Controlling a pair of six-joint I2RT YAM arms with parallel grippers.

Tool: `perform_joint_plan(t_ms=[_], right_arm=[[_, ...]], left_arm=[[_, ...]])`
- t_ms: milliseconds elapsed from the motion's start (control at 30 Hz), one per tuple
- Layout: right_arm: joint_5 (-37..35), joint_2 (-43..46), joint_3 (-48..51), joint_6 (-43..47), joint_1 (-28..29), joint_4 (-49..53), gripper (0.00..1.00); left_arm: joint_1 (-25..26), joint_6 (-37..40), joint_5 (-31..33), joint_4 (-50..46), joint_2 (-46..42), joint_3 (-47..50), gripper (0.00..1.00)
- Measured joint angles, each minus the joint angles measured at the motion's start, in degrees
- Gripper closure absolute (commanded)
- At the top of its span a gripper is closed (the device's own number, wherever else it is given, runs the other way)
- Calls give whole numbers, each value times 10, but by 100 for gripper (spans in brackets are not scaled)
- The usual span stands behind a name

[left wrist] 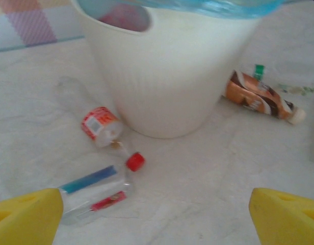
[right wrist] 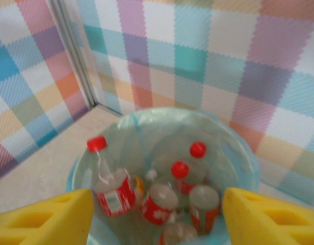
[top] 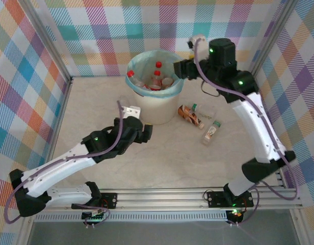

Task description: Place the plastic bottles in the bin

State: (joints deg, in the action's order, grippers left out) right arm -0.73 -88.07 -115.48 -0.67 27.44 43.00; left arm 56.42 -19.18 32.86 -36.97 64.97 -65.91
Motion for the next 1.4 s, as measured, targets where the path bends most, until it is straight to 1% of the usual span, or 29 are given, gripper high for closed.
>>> perform_joint_plan(t_ms=[100, 267, 400, 533, 667, 767, 867, 1000, 1100, 1300, 1400], right_arm=[[-4, 85, 127, -33, -61, -1, 34], [13, 211, 323, -89, -171, -3, 34], [26, 272, 432, -113, -224, 1, 35], [36, 329, 558, -139, -290, -23, 34], [54, 359, 646, -174, -352, -38, 32], [67, 372, 675, -197, -371, -45, 31], [74, 396, 690, -213, -374, -48, 29], [74, 451, 700, -225, -374, -50, 27], [71, 475, 699, -225, -375, -54, 26], [68, 482, 695, -227, -375, -52, 27], [71, 485, 693, -231, -375, -52, 27]], left_arm=[[6, 7, -34, 21, 50, -23, 8], [30, 24, -59, 43, 147, -95, 7], [44, 39, -85, 45, 234, -179, 7], [49, 47, -118, 36, 339, -274, 6], [52, 53, -165, 10, 444, -364, 5], [54, 54, -203, -8, 515, -425, 5], [54, 55, -239, -30, 579, -489, 5], [54, 56, -283, -56, 662, -581, 5], [54, 56, -306, -70, 708, -628, 5], [54, 66, -320, -83, 756, -645, 6], [54, 72, -320, -85, 773, -649, 11]])
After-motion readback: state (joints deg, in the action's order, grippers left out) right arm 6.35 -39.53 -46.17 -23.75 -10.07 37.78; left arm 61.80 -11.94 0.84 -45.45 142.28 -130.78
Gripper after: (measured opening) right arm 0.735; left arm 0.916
